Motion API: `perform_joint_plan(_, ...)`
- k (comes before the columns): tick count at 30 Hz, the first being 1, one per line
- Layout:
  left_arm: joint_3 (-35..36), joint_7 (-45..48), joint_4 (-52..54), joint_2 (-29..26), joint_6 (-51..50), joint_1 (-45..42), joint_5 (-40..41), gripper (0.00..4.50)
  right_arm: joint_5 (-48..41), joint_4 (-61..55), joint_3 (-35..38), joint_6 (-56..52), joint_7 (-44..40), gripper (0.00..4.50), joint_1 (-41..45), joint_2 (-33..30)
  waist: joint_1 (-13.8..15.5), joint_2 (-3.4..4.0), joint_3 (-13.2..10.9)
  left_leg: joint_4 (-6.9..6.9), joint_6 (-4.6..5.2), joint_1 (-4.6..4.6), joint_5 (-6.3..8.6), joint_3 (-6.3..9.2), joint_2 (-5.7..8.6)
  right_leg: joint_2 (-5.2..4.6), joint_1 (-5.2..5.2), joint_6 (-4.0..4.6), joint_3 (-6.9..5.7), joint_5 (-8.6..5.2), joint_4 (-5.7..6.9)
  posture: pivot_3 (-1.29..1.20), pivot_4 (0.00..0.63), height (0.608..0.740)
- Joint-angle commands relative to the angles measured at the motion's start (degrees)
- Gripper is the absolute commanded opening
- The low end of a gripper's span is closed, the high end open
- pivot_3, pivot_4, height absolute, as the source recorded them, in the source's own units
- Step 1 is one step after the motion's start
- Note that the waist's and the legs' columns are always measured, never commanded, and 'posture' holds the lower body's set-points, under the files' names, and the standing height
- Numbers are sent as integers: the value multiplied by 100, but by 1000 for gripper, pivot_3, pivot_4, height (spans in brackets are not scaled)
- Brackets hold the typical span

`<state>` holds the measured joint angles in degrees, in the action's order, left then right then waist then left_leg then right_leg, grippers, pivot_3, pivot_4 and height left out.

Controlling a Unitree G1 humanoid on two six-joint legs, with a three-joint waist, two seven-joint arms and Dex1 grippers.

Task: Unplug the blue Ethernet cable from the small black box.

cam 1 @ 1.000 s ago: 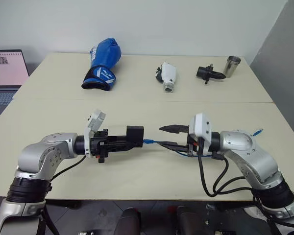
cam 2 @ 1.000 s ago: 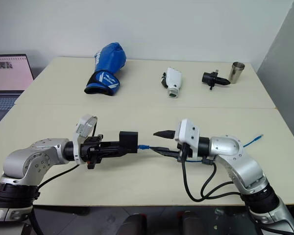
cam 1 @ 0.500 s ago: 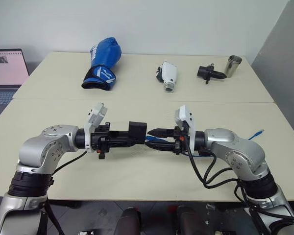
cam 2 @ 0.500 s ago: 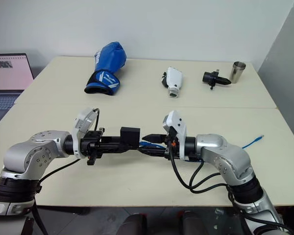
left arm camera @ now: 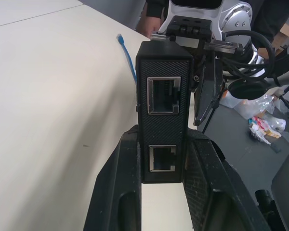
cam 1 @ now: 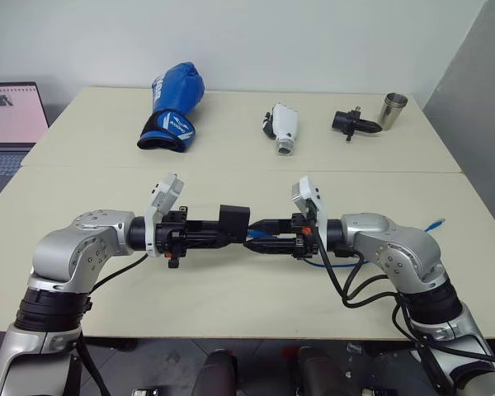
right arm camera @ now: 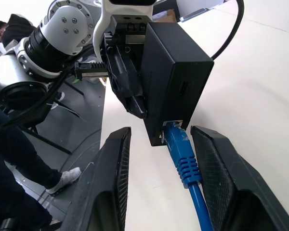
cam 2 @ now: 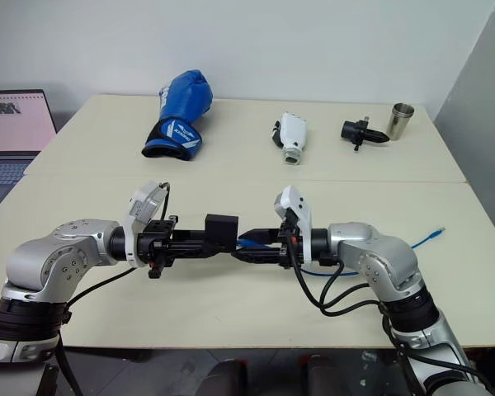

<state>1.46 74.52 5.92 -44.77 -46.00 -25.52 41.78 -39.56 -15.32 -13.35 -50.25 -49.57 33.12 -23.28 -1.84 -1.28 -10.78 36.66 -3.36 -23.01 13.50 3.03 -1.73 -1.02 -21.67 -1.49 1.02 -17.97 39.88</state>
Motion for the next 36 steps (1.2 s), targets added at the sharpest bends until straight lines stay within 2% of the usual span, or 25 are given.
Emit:
perform_joint_plan(1,92,2,171,-7,-19,-143,139,794,-228,-174,123,-67,-153,2074,134,28,0,0,0,0,0,0,0,0,0,0,0,0,0,0,0,0,150,740)
perform_joint_plan(6,72,-4,167,6,-28,-180,132,794,-230,-125,150,-117,-193,2074,171,37,0,0,0,0,0,0,0,0,0,0,-1,0,0,0,0,0,150,740)
perform_joint_plan(9,72,12,181,-7,-21,-169,129,794,-255,-112,171,-166,-192,1563,192,59,0,0,0,0,0,0,0,0,0,0,-1,0,0,0,0,0,150,740)
perform_joint_plan(12,48,53,201,-26,-1,-164,111,794,-309,-93,200,-248,-215,707,215,77,0,0,0,-1,0,0,0,-1,0,0,-2,0,0,0,0,0,150,740)
perform_joint_plan(14,42,68,204,-28,9,-166,107,794,-351,-81,214,-304,-252,362,231,73,0,0,0,-2,0,-1,0,0,0,1,-2,0,0,0,0,0,150,740)
perform_joint_plan(26,-23,413,123,-106,174,-122,39,794,-688,-131,314,-670,-547,327,323,13,0,0,0,-4,0,-2,0,-2,0,1,-5,0,1,0,0,0,150,740)
perform_joint_plan(29,-57,563,-50,-138,276,-162,-54,794,-788,-172,339,-788,-591,18,356,-4,0,0,0,-5,0,-2,0,-2,0,1,-5,0,1,0,-1,0,150,740)
perform_joint_plan(36,-134,735,-241,-117,401,-278,-156,794,-799,-227,327,-860,-599,27,371,37,0,1,-1,-5,0,-3,0,-2,0,2,-7,0,0,0,-1,0,150,740)
